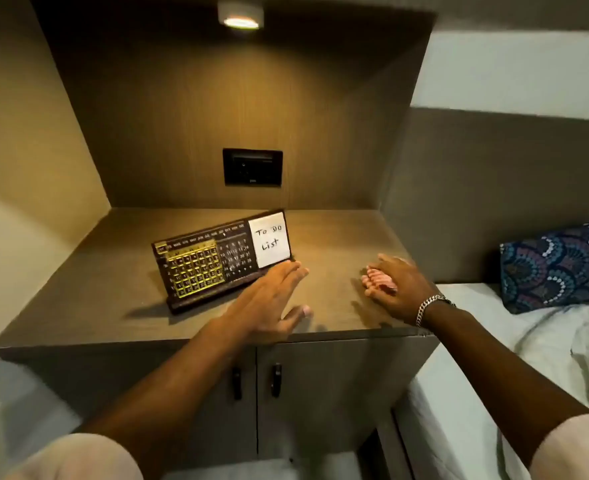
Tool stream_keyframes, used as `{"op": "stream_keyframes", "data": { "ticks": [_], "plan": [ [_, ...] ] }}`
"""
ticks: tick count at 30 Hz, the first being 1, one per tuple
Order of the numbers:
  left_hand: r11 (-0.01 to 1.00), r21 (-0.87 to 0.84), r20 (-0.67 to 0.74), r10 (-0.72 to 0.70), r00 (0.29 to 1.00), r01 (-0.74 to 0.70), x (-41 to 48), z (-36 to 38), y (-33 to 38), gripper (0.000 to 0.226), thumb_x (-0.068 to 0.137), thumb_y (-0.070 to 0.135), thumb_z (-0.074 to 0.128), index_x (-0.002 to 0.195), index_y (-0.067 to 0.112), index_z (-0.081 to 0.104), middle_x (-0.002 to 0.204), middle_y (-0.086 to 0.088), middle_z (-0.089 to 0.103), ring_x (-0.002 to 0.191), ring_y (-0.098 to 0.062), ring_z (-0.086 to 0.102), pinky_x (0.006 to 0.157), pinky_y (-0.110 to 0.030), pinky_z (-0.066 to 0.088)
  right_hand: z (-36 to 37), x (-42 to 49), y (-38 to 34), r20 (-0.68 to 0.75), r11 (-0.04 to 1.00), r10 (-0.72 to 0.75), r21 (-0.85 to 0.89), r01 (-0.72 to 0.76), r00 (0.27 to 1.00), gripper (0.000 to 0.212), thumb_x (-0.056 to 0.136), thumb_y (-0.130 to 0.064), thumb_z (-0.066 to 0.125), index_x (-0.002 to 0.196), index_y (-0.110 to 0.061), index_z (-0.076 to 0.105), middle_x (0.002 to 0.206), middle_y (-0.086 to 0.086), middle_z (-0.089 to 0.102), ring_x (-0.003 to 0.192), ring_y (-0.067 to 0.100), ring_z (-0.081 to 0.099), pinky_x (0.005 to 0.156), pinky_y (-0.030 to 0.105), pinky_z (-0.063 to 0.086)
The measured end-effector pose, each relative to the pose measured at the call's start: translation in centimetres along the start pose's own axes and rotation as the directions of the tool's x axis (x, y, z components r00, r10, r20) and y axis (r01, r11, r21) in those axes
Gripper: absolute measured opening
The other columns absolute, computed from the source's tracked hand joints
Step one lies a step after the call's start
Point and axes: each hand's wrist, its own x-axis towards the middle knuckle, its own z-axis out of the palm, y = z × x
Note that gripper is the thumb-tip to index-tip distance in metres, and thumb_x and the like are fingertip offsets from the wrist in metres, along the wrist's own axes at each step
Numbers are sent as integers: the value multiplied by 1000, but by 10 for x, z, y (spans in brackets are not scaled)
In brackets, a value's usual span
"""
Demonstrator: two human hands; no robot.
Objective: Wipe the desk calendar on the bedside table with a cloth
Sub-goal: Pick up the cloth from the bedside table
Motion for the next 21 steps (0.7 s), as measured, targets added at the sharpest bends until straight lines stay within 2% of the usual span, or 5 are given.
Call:
{"op": "stream_keyframes", "data": {
  "ticks": [4,11,14,17,21],
  "plan": [
    [996,76,137,-54,989,44,12,42,-16,73,93,56,34,152,16,17,162,-8,16,148,-21,11,114,-29,1,26,8,29,89,998,11,-58,-6,996,73,84,-56,58,148,-30,32,162,2,20,148,28,17,116,52,24],
    [960,271,215,-133,967,72,15,81,-28,86,86,70,1,152,15,-4,162,-9,-10,148,-22,-14,119,-43,-8,57,12,41,-2,999,14,-48,-14,1000,57,95,-26,51,149,-29,29,161,7,22,148,32,17,116,50,27],
    [953,295,237,-143,961,69,17,77,-27,86,87,69,4,152,13,-6,161,-10,-10,148,-24,-13,119,-44,-8,56,14,37,-7,997,15,-75,-16,1000,56,95,-27,52,148,-29,33,160,3,26,148,29,19,114,50,32],
    [972,221,341,-155,927,81,22,65,-24,83,90,66,14,152,14,-6,162,-10,-12,148,-23,-17,119,-44,-8,52,6,24,-83,1000,-7,3,7,997,56,91,-22,61,143,-26,42,155,3,38,144,27,31,111,47,37],
    [997,-20,404,-62,913,77,24,22,-27,76,97,54,30,153,14,0,163,-6,-9,147,-15,-17,120,-38,-3,51,-1,-4,-236,974,-50,203,99,971,54,83,-7,69,133,-22,56,139,1,56,130,21,52,106,39,44]
  ]
}}
